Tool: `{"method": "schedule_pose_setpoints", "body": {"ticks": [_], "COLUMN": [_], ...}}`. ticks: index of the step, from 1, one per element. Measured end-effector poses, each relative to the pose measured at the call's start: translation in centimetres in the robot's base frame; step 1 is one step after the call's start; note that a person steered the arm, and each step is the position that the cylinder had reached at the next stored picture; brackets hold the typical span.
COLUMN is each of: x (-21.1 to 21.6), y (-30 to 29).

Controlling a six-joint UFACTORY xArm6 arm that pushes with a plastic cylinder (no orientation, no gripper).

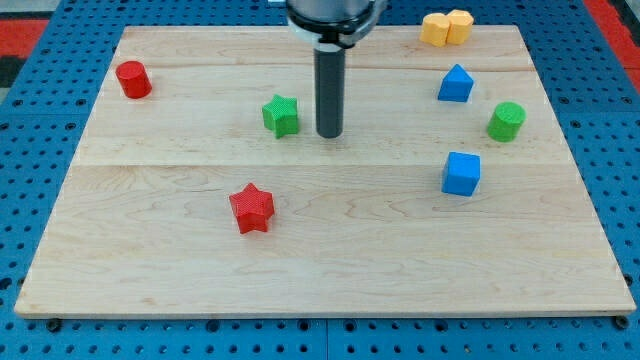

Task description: Move the green star closer to the green circle

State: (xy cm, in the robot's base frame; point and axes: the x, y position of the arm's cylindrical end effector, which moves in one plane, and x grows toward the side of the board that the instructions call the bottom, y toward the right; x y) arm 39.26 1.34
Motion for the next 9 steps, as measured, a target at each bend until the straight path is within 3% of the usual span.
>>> {"method": "schedule_pose_setpoints", "body": {"ticks": [2,3,4,7,9], "x": [3.5,1.3,-2.5,-3.2,-2.5], "y": [-7.3,-13.2,-14.4,4.1,-4.1]}}
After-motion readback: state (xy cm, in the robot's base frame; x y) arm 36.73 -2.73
